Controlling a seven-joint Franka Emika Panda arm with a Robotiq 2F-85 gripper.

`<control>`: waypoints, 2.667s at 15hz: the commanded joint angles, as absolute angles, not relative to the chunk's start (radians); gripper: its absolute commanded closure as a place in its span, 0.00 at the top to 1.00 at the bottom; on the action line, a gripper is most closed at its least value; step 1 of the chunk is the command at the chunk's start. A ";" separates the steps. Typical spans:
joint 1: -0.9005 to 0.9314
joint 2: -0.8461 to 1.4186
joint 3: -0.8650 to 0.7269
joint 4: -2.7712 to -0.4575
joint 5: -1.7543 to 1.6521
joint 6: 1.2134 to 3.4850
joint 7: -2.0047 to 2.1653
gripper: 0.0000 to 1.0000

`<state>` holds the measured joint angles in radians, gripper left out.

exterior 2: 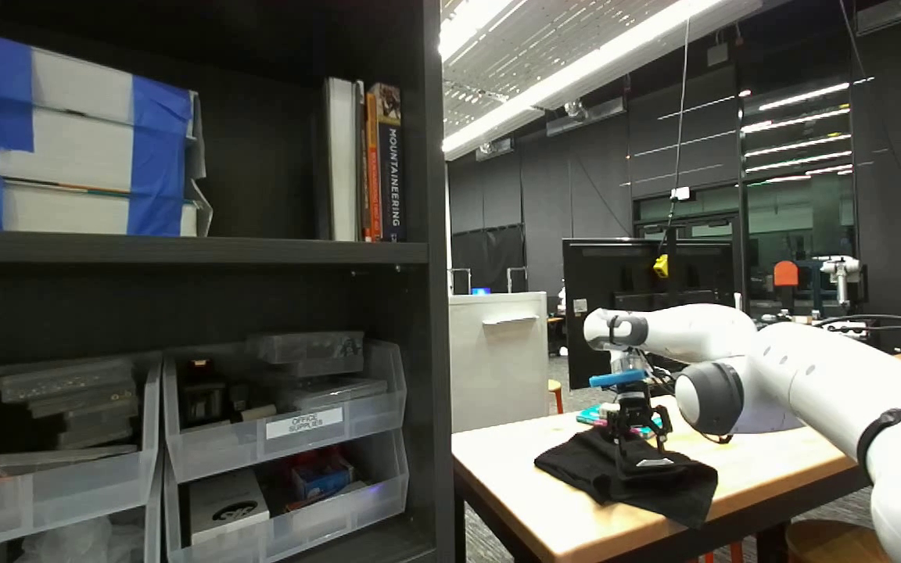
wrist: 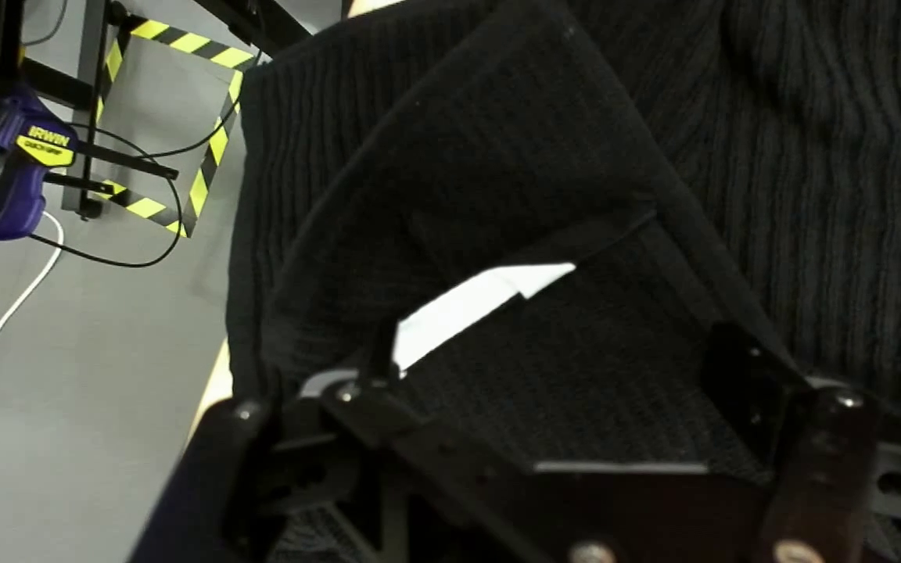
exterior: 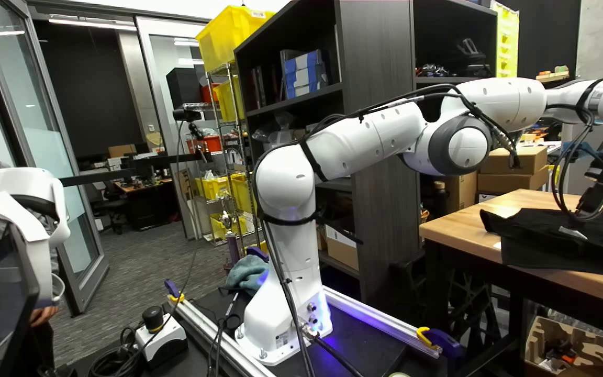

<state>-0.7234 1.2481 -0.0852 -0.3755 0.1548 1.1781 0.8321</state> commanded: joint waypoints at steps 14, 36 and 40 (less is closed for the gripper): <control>-0.731 1.265 -0.078 -0.355 0.158 1.155 0.840 0.28; -0.890 1.192 0.056 -0.397 0.348 1.207 0.954 0.50; -0.893 1.181 0.043 -0.387 0.325 1.177 0.956 0.60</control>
<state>-0.8886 1.2131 0.0542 -0.3722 0.3456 1.1967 0.9526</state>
